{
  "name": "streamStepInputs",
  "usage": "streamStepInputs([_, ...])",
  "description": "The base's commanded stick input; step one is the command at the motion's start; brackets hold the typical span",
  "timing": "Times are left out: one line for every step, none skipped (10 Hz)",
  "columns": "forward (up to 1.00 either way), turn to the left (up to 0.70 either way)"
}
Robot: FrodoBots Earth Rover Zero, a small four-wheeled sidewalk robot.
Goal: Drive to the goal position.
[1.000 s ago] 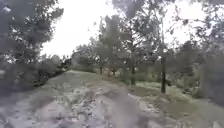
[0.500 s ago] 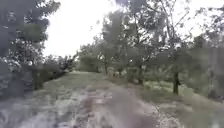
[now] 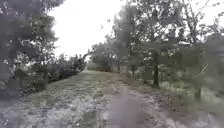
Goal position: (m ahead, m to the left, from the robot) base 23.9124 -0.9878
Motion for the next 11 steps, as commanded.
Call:
streamStepInputs([1.00,0.18])
streamStepInputs([1.00,0.00])
streamStepInputs([1.00,0.14])
streamStepInputs([1.00,0.27])
streamStepInputs([1.00,0.27])
streamStepInputs([1.00,0.19])
streamStepInputs([1.00,0.00])
streamStepInputs([1.00,0.00])
streamStepInputs([1.00,0.00])
streamStepInputs([1.00,0.00])
streamStepInputs([1.00,0.00])
